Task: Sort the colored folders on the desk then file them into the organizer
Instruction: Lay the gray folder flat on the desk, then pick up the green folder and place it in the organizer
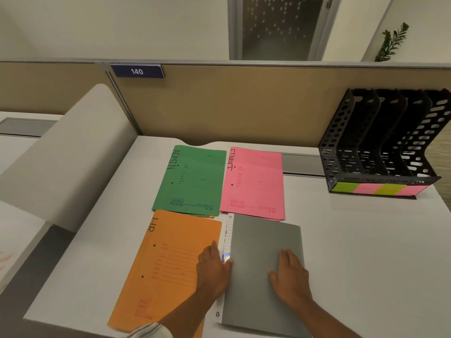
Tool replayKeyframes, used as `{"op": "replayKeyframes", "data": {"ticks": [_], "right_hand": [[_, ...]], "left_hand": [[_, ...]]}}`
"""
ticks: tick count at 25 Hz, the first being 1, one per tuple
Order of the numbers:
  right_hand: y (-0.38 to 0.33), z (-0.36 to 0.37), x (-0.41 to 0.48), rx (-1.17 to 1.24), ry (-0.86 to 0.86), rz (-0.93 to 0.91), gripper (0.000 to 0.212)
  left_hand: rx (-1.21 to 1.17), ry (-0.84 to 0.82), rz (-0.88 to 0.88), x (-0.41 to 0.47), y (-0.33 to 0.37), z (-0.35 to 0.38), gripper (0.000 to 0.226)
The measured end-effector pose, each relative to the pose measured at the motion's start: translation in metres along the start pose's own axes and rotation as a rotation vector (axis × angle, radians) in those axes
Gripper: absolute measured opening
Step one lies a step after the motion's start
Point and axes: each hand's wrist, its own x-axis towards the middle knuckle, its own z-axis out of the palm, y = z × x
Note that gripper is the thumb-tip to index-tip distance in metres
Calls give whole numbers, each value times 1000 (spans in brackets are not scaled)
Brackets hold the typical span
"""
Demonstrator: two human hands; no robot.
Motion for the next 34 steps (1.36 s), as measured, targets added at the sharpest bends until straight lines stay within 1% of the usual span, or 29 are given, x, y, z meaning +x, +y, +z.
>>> {"op": "replayKeyframes", "data": {"ticks": [8, 12, 16, 20, 23, 26, 29, 32, 34], "right_hand": [[-81, 2, 44, -44, 63, -99, 72], [-138, -2, 78, -41, 106, -186, 73], [-195, -3, 111, -37, 71, -291, 76], [-239, 2, 142, -16, -15, -387, 78], [-257, 10, 165, 2, -72, -377, 76], [-264, 17, 181, -1, -116, -339, 74], [-265, 23, 182, 3, -169, -318, 78], [-264, 24, 181, -2, -175, -336, 79], [-264, 20, 181, 16, -190, -345, 79]], "left_hand": [[156, 22, 120, 47, -28, -43, 77], [202, 55, 114, 91, -48, -79, 77], [227, 93, 63, 145, -64, -116, 78], [248, 85, 20, 193, -76, -145, 79], [211, 72, -20, 220, -88, -156, 77], [81, 76, -85, 237, -96, -163, 69], [-32, 124, -153, 251, -93, -169, 57], [-102, 180, -242, 263, -86, -181, 50], [-152, 232, -243, 267, -78, -191, 46]]}}
